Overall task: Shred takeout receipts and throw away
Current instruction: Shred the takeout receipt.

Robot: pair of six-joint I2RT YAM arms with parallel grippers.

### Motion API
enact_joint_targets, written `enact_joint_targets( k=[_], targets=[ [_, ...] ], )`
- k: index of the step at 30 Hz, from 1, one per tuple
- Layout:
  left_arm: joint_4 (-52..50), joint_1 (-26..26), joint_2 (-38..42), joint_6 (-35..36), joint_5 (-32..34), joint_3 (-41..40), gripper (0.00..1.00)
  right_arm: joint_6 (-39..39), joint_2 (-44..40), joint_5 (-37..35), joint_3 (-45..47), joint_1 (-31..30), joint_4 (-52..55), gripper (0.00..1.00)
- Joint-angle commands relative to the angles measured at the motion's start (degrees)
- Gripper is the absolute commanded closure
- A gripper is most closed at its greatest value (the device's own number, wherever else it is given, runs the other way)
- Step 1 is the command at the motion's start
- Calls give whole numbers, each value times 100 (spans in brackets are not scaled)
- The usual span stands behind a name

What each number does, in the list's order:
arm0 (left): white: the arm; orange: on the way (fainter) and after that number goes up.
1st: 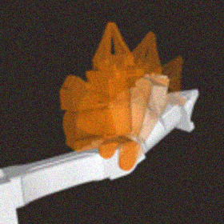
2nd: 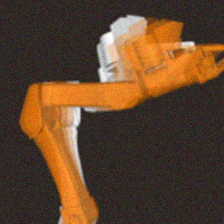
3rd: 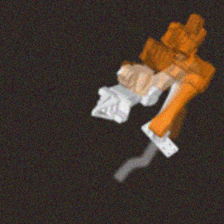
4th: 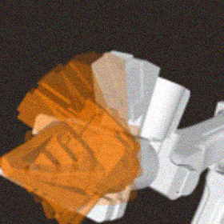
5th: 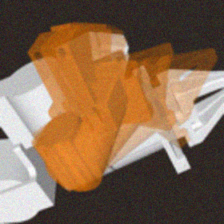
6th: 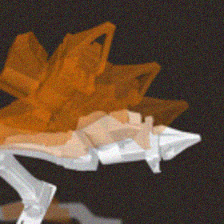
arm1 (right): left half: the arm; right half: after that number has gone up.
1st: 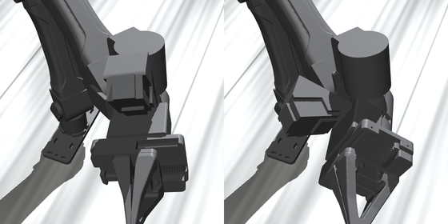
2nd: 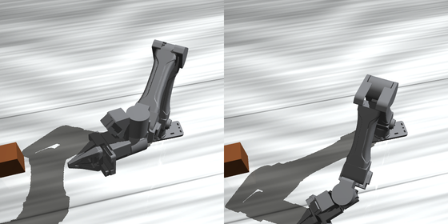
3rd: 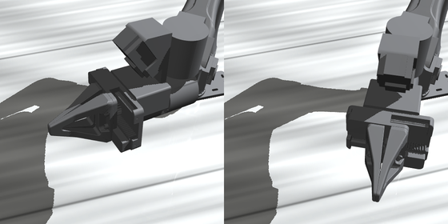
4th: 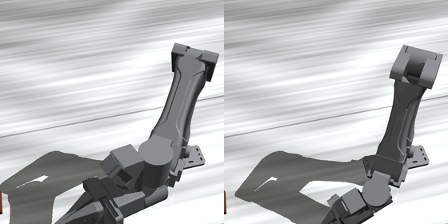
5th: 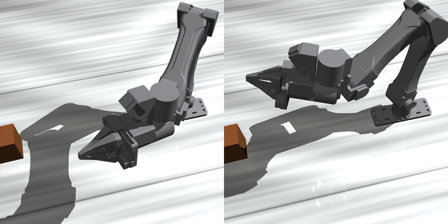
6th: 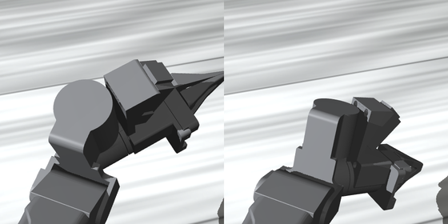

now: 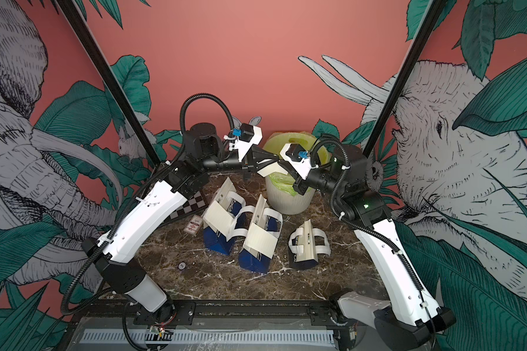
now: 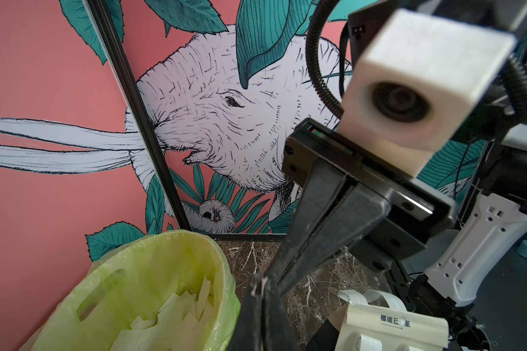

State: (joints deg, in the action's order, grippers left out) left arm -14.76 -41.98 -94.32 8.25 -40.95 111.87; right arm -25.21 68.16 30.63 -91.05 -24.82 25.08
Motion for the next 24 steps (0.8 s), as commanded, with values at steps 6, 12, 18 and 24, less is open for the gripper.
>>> enact_joint_targets(
  k=[6,12,18,24],
  targets=[
    [-722,-8,-759,-1616,1193,1587,100,-840,-111,-1022,166,-392,-368,100],
    [-1270,373,-1472,-2616,2015,2605,100,-1410,-541,-1102,781,-629,-818,100],
    [-698,515,-1910,-3119,1917,2739,100,-1160,-922,-1307,1267,-660,-1278,100],
    [17,515,-2289,-2875,1693,2716,100,-219,-501,-2525,1307,-367,-1519,100]
  ],
)
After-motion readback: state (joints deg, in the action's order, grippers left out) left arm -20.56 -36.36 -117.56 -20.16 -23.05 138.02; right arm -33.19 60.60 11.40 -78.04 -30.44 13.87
